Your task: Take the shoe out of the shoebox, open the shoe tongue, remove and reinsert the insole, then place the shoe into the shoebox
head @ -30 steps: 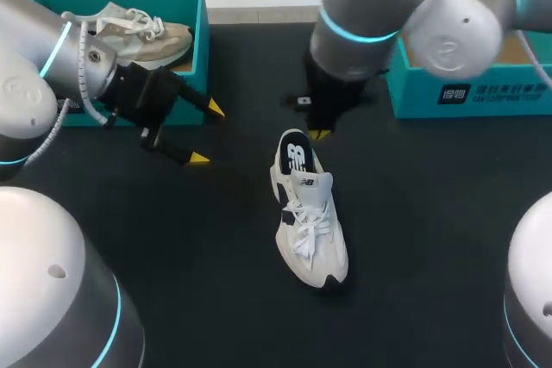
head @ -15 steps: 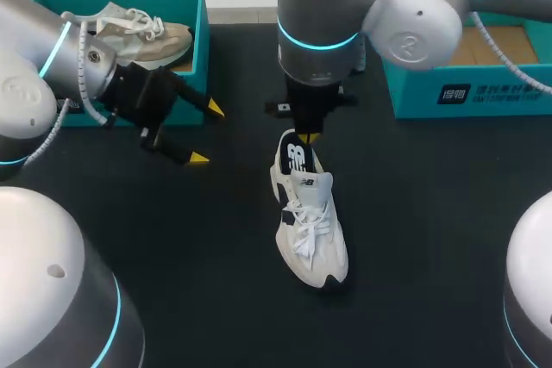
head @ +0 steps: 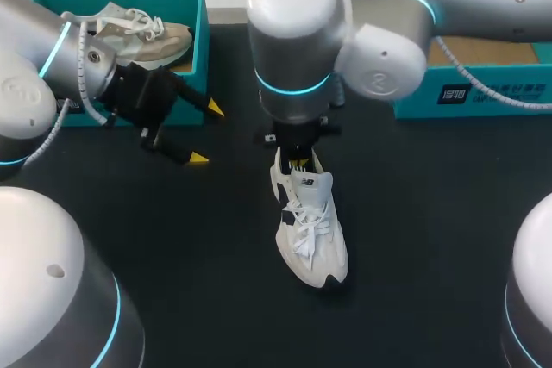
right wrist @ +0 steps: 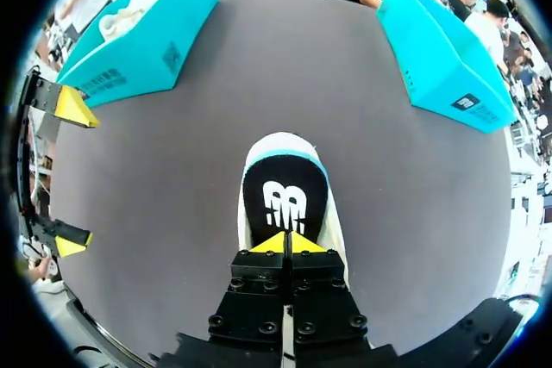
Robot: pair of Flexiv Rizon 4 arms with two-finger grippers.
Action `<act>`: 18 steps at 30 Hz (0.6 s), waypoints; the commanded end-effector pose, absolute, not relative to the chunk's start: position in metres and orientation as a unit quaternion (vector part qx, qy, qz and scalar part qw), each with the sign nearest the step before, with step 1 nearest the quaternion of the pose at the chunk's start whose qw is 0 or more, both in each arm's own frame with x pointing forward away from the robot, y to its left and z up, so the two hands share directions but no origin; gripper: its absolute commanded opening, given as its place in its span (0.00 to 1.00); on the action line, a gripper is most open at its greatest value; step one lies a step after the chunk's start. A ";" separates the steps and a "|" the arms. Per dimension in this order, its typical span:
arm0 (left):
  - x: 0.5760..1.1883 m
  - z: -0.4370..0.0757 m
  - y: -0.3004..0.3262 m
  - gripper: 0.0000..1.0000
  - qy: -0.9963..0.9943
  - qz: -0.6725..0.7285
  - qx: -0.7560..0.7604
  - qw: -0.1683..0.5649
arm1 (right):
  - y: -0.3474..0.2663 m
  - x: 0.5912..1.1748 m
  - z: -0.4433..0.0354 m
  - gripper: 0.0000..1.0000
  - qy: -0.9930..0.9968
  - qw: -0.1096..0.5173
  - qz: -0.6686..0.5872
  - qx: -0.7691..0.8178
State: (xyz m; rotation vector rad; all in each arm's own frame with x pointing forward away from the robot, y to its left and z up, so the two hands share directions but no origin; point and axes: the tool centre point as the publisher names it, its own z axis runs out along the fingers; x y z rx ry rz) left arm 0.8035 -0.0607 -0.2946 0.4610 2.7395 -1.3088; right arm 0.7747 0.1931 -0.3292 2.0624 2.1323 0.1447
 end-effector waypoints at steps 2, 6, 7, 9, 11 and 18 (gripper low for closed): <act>0.803 -0.295 -0.061 1.00 0.892 -0.425 0.151 0.035 | 0.198 0.783 -0.352 0.00 0.711 0.099 0.052 0.695; 0.803 -0.295 -0.061 1.00 0.892 -0.425 0.151 0.035 | 0.198 0.790 -0.376 0.00 0.714 0.094 0.046 0.692; 0.803 -0.295 -0.061 1.00 0.892 -0.425 0.151 0.035 | 0.197 0.791 -0.380 0.00 0.715 0.095 0.044 0.692; 0.803 -0.295 -0.061 1.00 0.892 -0.425 0.151 0.035 | 0.198 0.790 -0.390 0.00 0.717 0.086 0.039 0.690; 0.803 -0.295 -0.061 1.00 0.892 -0.425 0.151 0.035 | 0.197 0.790 -0.400 0.00 0.716 0.077 0.032 0.693; 0.803 -0.295 -0.061 1.00 0.892 -0.425 0.151 0.035 | 0.191 0.782 -0.387 0.00 0.709 0.084 0.029 0.700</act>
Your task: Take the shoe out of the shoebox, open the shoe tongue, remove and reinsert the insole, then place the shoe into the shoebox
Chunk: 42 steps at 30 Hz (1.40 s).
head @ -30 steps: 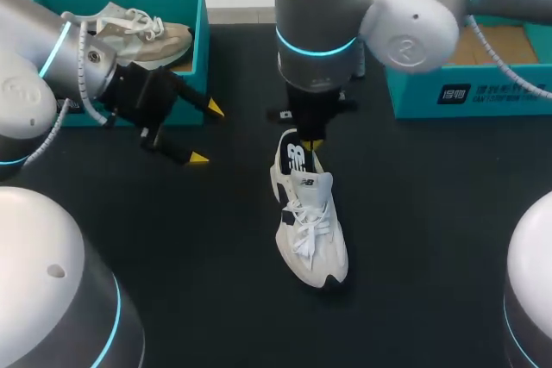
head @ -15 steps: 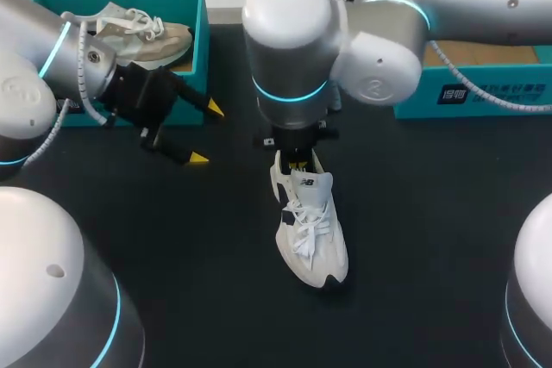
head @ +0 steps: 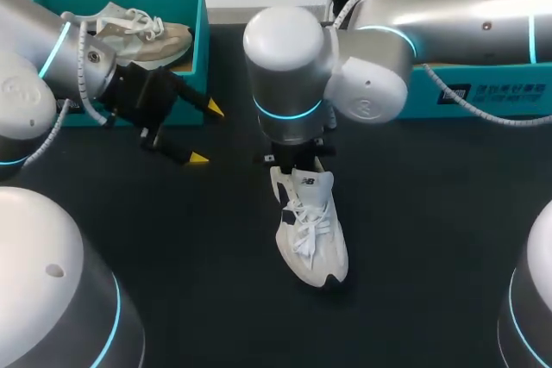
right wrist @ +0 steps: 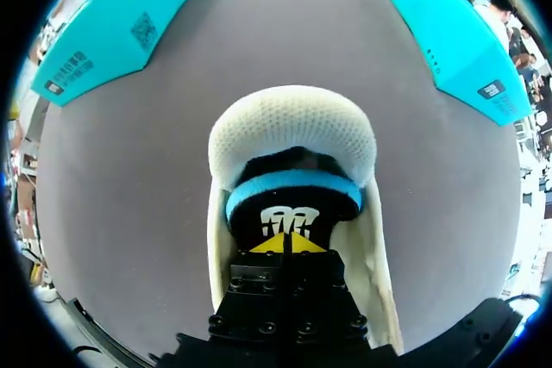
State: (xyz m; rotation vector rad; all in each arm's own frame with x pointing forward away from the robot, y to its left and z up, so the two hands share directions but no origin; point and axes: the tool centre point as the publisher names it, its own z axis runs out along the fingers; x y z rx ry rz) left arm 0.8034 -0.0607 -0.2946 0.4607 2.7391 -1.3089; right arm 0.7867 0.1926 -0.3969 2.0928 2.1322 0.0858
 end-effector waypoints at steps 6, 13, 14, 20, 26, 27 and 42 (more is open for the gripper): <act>0.803 -0.295 -0.061 1.00 0.892 -0.425 0.151 0.035 | 0.189 0.774 -0.358 0.00 0.698 0.114 0.037 0.706; 0.803 -0.295 -0.061 1.00 0.892 -0.425 0.151 0.035 | 0.186 0.792 -0.347 0.00 0.681 0.150 0.064 0.714; 0.803 -0.295 -0.061 1.00 0.892 -0.425 0.151 0.035 | 0.185 0.797 -0.348 0.00 0.679 0.153 0.069 0.715; 0.803 -0.295 -0.061 1.00 0.892 -0.425 0.151 0.035 | 0.189 0.823 -0.362 0.00 0.677 0.151 0.095 0.714; 0.803 -0.295 -0.061 1.00 0.892 -0.425 0.151 0.035 | 0.193 0.828 -0.398 0.00 0.679 0.154 0.094 0.712; 0.803 -0.295 -0.061 1.00 0.892 -0.425 0.151 0.035 | 0.193 0.826 -0.404 0.00 0.679 0.154 0.094 0.712; 0.803 -0.295 -0.061 1.00 0.892 -0.425 0.151 0.035 | 0.191 0.803 -0.389 0.00 0.668 0.154 0.083 0.724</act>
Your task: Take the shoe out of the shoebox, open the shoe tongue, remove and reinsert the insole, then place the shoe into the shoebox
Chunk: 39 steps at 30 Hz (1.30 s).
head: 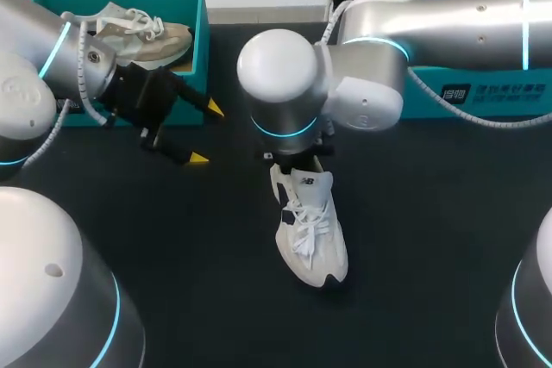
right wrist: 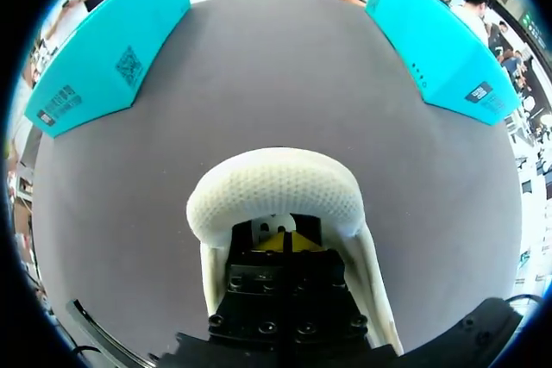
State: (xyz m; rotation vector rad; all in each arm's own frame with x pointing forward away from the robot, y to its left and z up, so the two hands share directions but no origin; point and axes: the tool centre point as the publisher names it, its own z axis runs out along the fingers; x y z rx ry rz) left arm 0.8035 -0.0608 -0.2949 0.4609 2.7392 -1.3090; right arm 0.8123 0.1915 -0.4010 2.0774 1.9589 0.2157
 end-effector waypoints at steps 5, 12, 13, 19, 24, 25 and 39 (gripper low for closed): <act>0.803 -0.295 -0.061 1.00 0.892 -0.425 0.151 0.035 | 0.189 0.807 -0.370 0.00 0.666 0.168 0.097 0.720; 0.803 -0.295 -0.061 1.00 0.892 -0.425 0.151 0.035 | 0.193 0.821 -0.366 0.00 0.670 0.148 0.126 0.716; 0.803 -0.295 -0.061 1.00 0.892 -0.425 0.151 0.035 | 0.195 0.823 -0.367 0.00 0.669 0.148 0.132 0.717; 0.803 -0.295 -0.061 1.00 0.892 -0.425 0.151 0.035 | 0.209 0.829 -0.368 0.00 0.670 0.124 0.156 0.715; 0.803 -0.295 -0.061 1.00 0.892 -0.425 0.151 0.035 | 0.214 0.825 -0.367 0.00 0.664 0.109 0.170 0.720; 0.803 -0.295 -0.061 1.00 0.892 -0.425 0.151 0.035 | 0.214 0.825 -0.367 0.00 0.663 0.107 0.170 0.721; 0.803 -0.295 -0.061 1.00 0.892 -0.425 0.151 0.035 | 0.213 0.832 -0.406 0.00 0.646 0.133 0.204 0.724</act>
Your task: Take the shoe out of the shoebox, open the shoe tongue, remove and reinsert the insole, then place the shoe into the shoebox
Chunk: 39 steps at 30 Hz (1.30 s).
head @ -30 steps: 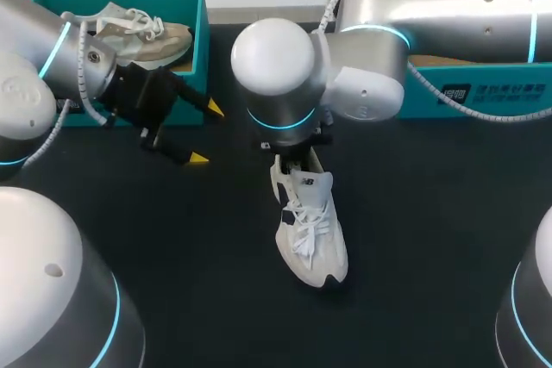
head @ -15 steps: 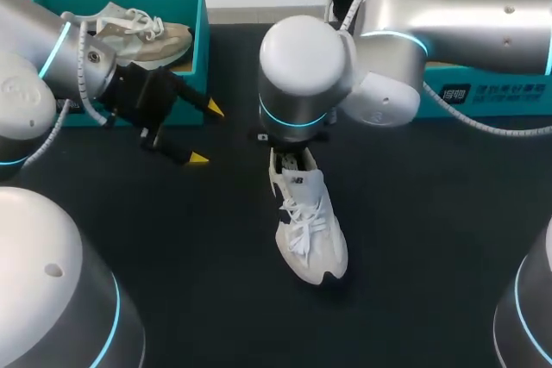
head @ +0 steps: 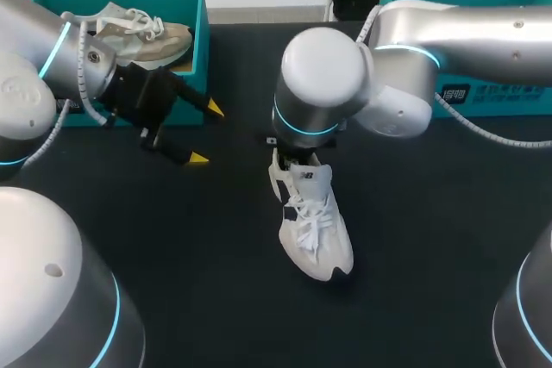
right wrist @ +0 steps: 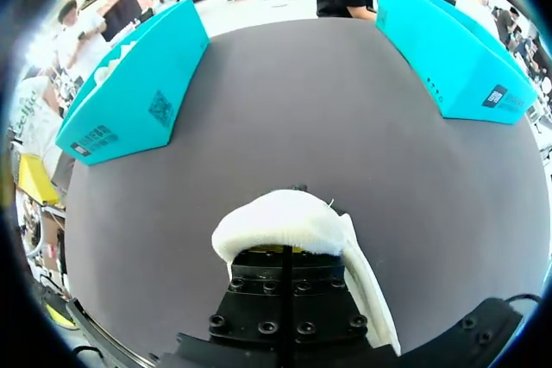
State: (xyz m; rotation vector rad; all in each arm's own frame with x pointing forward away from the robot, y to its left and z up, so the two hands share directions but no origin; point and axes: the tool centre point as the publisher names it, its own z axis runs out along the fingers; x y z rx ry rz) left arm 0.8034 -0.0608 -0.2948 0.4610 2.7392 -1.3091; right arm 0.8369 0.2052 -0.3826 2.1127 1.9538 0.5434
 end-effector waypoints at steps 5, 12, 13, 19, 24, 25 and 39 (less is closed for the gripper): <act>0.803 -0.295 -0.061 1.00 0.892 -0.425 0.151 0.035 | 0.216 0.830 -0.425 0.00 0.661 0.131 0.182 0.716; 0.803 -0.295 -0.061 1.00 0.892 -0.425 0.151 0.035 | 0.216 0.815 -0.439 0.00 0.702 0.141 0.078 0.694; 0.803 -0.295 -0.061 1.00 0.892 -0.425 0.151 0.035 | 0.214 0.813 -0.439 0.00 0.704 0.144 0.066 0.693; 0.803 -0.295 -0.061 1.00 0.892 -0.425 0.151 0.035 | 0.201 0.795 -0.448 0.00 0.718 0.137 0.007 0.682; 0.803 -0.295 -0.061 1.00 0.892 -0.425 0.151 0.035 | 0.191 0.778 -0.456 0.00 0.719 0.123 -0.015 0.684; 0.803 -0.295 -0.061 1.00 0.892 -0.425 0.151 0.035 | 0.189 0.774 -0.458 0.00 0.716 0.120 -0.018 0.687; 0.803 -0.295 -0.061 1.00 0.892 -0.425 0.151 0.035 | 0.182 0.786 -0.425 0.00 0.702 0.128 0.032 0.699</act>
